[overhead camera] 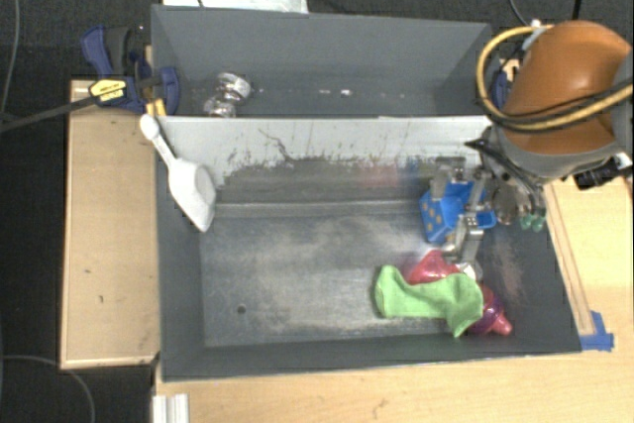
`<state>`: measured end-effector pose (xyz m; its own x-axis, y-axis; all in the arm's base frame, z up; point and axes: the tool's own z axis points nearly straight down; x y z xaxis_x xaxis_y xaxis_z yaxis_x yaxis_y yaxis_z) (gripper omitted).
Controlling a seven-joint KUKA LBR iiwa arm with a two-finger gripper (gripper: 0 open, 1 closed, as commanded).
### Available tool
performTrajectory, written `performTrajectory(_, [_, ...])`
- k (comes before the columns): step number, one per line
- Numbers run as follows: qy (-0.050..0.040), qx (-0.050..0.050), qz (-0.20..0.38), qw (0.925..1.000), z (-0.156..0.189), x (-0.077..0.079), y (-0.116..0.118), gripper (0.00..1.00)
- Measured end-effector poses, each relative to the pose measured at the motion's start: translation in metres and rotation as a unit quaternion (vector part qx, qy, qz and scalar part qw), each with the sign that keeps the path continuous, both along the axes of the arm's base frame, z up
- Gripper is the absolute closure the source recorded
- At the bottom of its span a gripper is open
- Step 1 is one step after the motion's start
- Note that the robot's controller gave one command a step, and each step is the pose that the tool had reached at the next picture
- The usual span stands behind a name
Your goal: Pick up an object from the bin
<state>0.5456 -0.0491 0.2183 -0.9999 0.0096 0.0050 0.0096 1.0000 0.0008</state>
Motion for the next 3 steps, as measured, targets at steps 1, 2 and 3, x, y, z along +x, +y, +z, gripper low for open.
performTrajectory(1, [-0.0042,0.000,0.001,1.0000,0.005,0.001,0.000,0.00])
performTrajectory(2, [-0.0061,-0.001,0.029,0.9996,-0.066,-0.023,-0.018,0.00])
performTrajectory(3, [-0.0092,0.005,-0.103,0.9946,-0.117,-0.046,-0.027,0.00])
